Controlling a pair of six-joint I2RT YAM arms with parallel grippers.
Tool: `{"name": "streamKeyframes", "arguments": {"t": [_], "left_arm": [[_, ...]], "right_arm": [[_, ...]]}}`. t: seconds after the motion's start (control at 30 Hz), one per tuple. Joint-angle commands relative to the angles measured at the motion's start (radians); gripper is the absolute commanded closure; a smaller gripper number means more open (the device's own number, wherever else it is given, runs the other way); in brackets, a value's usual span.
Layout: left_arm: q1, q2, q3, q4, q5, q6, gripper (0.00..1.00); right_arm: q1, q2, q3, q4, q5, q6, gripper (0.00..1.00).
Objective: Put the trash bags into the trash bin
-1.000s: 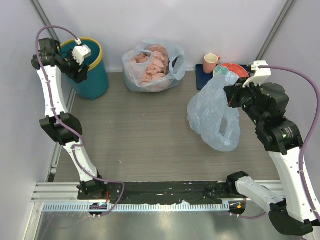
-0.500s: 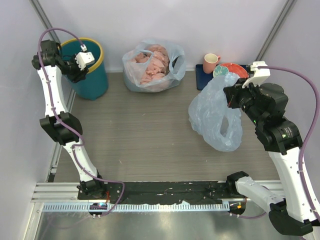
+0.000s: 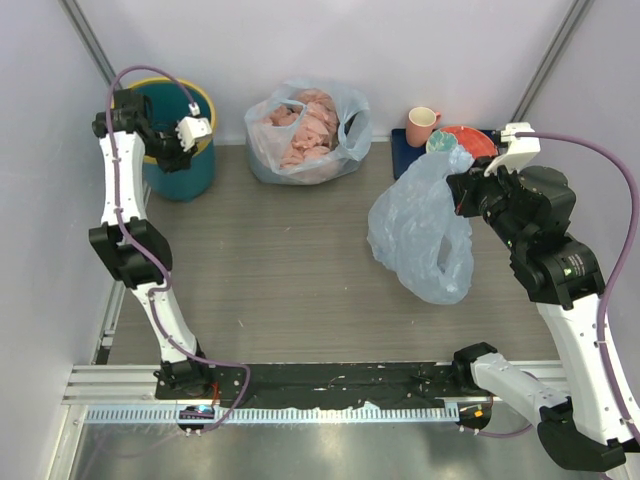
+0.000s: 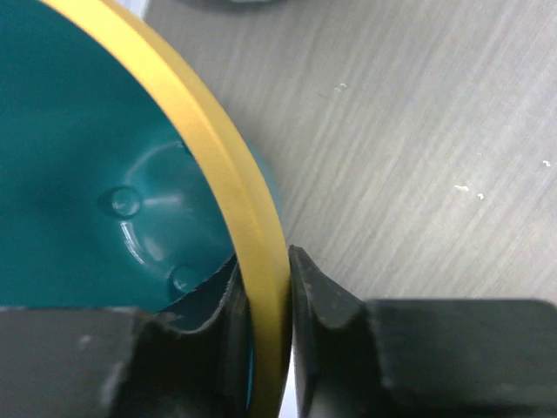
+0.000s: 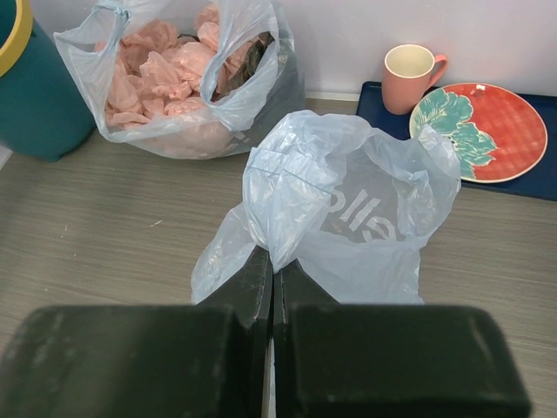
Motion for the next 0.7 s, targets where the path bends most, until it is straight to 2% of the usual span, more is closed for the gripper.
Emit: {"name": "streamKeyframes", "arguments": {"t": [0.0,0.13,0.23,0.37,0.53,0.6,0.67], "left_arm": [[-0.023,-0.085,-0.086,-0.360,0.002,-0.001,0.83],[-0.032,-0.137,-0.131,-0.360,0.013,-0.045,1.00],[-0.044,-0.191,-0.174,-0.362,0.036,-0.100,1.00],[-0.092,-0.326,-0.318,-0.362,0.087,-0.142,1.00],[-0.201,-0.492,-0.485,-0.362,0.160,-0.252,1.00],[-0.289,-0.571,-0.565,-0.362,0.188,-0.298,1.00],[-0.329,-0.630,-0.621,-0.360,0.223,-0.347,1.00]], "right_arm": [[-0.002,-0.012,-0.003,0.034,0.001,0.001,0.99],[-0.002,-0.016,0.000,0.034,0.004,0.000,0.99],[-0.002,-0.019,0.000,0.033,0.007,0.000,0.99],[-0.002,-0.023,0.009,0.034,0.021,-0.002,0.99],[-0.002,-0.021,0.026,0.033,0.058,-0.008,0.99],[-0.004,-0.026,0.031,0.034,0.076,-0.016,0.99],[-0.002,-0.029,0.034,0.033,0.088,-0.020,0.99]]}}
